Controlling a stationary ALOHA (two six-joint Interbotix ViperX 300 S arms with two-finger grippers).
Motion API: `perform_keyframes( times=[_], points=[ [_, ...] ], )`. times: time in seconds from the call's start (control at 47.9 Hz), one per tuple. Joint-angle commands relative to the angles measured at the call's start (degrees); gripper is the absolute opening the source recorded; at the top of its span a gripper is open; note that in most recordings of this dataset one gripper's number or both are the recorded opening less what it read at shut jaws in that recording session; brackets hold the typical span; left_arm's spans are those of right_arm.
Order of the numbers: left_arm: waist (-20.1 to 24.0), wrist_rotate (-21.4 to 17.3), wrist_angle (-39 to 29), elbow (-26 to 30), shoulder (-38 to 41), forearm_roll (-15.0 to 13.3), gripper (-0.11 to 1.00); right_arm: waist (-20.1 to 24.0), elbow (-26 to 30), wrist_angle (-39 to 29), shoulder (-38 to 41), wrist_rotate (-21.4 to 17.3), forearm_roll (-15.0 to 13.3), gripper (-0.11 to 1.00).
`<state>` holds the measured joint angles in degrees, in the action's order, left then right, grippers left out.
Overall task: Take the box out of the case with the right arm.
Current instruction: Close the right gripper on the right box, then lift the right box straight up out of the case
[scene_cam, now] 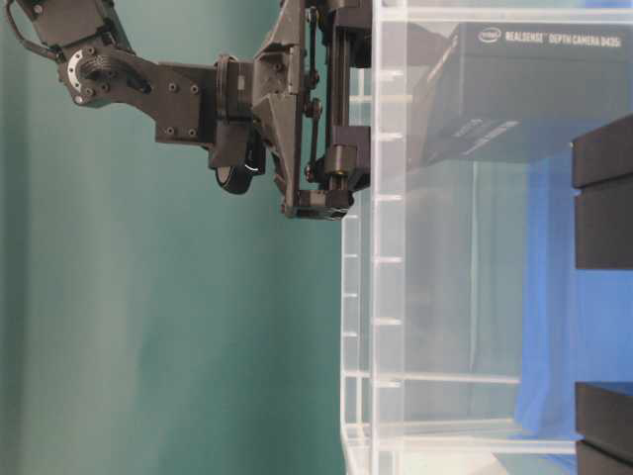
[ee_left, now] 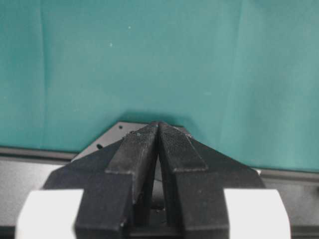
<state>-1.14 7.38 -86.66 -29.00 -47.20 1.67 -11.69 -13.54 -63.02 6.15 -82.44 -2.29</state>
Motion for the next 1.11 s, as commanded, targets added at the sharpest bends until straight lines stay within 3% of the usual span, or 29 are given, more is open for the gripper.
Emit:
perform_keyframes(
  times=[0.0,0.48,1.085],
  points=[
    [-0.09,0.00,0.26,0.62,0.35,0.18,0.00,0.18,1.23,-0.09,-0.62,0.18,0.09,0.65],
    [-0.09,-0.09,0.18,0.62,0.35,0.18,0.00,0.53,2.46,-1.49,-1.23,0.09,0.09,0.65],
    [-0.09,-0.09,0.26,0.62,0.18,0.18,0.00,0.53,13.54,-16.44,-4.66,0.18,-2.20,0.65]
  ],
)
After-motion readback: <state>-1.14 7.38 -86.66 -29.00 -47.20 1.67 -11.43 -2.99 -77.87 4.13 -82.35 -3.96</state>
